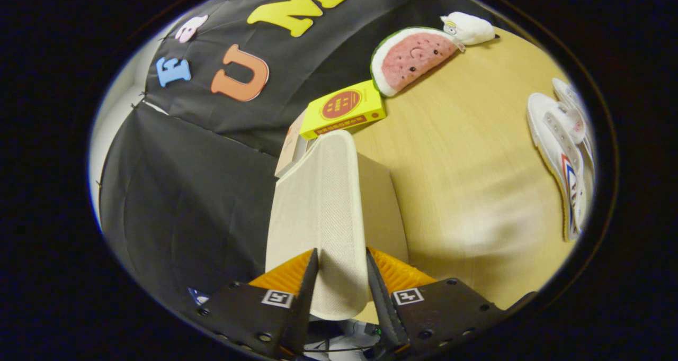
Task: Open the storage box then place both shoes into the box .Put the left shoe in first, then the right shoe, with the right side of both shoes facing outward in a uniform manner.
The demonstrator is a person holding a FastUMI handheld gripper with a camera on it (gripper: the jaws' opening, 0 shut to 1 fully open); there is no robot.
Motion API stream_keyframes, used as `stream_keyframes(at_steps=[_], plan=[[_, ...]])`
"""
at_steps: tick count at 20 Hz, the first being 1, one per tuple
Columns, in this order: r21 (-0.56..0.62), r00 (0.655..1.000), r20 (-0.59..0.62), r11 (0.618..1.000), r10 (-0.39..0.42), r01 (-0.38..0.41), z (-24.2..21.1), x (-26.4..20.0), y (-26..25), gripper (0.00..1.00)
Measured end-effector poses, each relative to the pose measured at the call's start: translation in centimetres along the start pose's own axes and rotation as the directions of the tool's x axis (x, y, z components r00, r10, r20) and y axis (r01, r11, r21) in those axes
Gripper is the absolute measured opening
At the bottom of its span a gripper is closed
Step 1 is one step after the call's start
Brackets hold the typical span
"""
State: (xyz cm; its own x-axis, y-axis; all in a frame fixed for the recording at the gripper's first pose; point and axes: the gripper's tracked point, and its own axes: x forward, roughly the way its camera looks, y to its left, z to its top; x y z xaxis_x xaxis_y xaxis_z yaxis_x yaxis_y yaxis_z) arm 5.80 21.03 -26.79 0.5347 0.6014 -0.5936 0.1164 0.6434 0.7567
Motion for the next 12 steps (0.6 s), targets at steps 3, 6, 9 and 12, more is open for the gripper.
stream_keyframes(at_steps=[3, 6, 9, 12], plan=[[-0.024, 1.000, -0.026, 1.000, -0.014, 0.013, -0.4, -1.6, 0.1, 0.24], [-0.059, 1.000, -0.019, 0.998, -0.004, 0.003, 0.0, -2.0, 1.7, 0.00], [-0.109, 1.000, -0.006, 0.994, 0.002, -0.003, 1.0, -2.9, 4.1, 0.00], [-0.146, 0.999, 0.008, 0.989, 0.036, -0.035, 2.0, -4.2, 8.1, 0.00]])
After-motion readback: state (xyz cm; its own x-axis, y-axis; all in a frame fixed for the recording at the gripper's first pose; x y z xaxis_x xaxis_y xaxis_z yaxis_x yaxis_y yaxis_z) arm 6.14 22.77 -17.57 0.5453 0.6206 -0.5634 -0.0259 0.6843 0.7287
